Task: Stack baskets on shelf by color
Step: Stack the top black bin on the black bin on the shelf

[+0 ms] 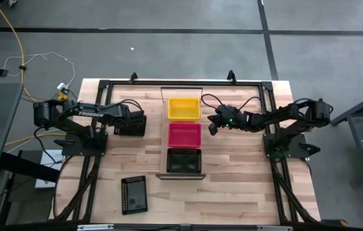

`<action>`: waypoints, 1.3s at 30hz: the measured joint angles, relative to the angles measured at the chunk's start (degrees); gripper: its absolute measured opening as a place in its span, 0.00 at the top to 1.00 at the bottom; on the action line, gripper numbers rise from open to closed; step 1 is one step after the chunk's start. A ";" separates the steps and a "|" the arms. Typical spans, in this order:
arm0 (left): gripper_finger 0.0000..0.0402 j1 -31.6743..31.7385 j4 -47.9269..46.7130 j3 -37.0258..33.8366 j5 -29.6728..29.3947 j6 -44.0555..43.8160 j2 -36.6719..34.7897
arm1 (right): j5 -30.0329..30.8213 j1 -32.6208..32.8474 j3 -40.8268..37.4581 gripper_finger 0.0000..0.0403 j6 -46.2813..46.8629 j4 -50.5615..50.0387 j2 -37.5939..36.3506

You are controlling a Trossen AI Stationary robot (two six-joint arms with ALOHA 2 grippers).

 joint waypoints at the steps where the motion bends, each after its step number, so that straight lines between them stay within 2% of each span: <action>1: 0.69 0.00 0.00 0.00 -0.31 0.00 0.00 | -0.01 0.01 0.00 1.00 -0.02 0.01 0.00; 7: 0.93 0.02 0.18 0.04 -3.06 -0.07 -0.11 | -0.03 0.00 0.00 1.00 0.00 -0.01 0.00; 9: 0.98 0.02 0.27 0.12 -4.00 0.04 -0.67 | -0.03 0.01 0.00 1.00 0.00 -0.01 0.00; 14: 0.98 0.02 -3.03 3.50 -8.85 0.66 -3.77 | -0.03 0.00 0.00 1.00 0.00 -0.01 0.00; 24: 1.00 -0.27 -9.10 18.90 -19.45 9.02 -15.42 | -0.03 0.01 0.00 1.00 0.01 -0.01 0.00; 28: 1.00 -2.87 -8.85 23.51 -20.10 12.75 -19.94 | -0.03 0.01 0.00 1.00 0.66 -0.01 0.00; 35: 1.00 -12.98 -7.33 27.41 -19.74 14.76 -25.91 | -0.52 0.01 0.00 1.00 1.09 -0.01 0.00; 39: 1.00 -19.80 -1.80 27.65 -14.53 15.03 -26.99 | -0.52 0.01 0.00 1.00 1.43 -0.01 0.00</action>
